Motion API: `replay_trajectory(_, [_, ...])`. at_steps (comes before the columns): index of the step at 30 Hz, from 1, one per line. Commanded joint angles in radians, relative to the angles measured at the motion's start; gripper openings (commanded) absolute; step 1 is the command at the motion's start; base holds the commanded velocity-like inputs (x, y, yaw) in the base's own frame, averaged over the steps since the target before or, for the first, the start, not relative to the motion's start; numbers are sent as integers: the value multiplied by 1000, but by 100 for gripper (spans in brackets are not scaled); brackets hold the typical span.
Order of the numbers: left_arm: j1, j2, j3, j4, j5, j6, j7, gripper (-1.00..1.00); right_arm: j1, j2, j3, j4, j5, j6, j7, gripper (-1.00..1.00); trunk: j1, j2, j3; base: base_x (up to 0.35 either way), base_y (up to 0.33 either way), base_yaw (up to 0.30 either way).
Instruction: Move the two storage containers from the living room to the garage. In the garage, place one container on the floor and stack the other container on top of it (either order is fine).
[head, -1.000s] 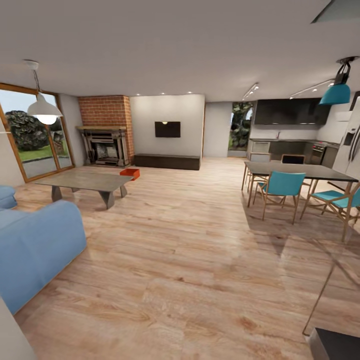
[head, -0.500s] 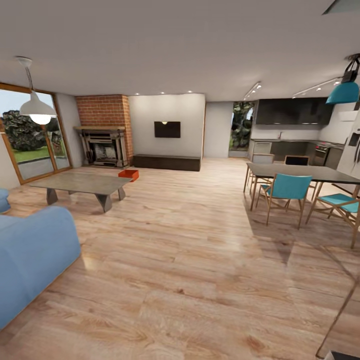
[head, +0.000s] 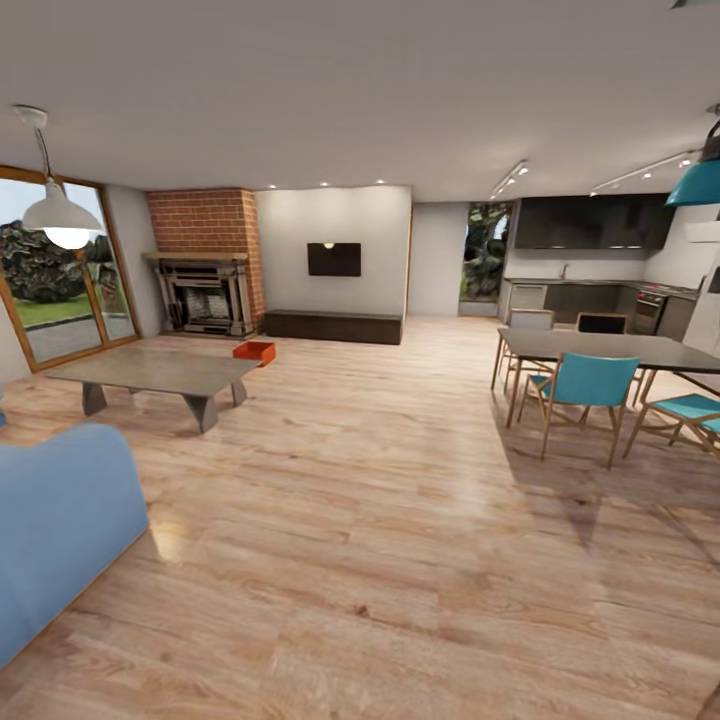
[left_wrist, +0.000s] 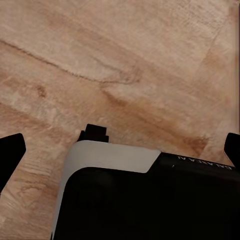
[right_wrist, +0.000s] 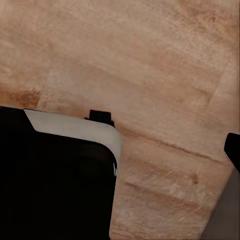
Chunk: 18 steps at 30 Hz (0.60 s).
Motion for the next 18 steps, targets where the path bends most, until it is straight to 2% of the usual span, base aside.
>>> replay_trajectory(1, [-1,0,2,0,7,3,-3,100,-1,0,6,3,0,-4,-3,100,1,-1,-1,324,0,0])
replay_trajectory(18, [-1,4,2,0,9,5,-3,100,-1,-1,5,3,-1,-4,-3,100,1,-1,-1,324,0,0])
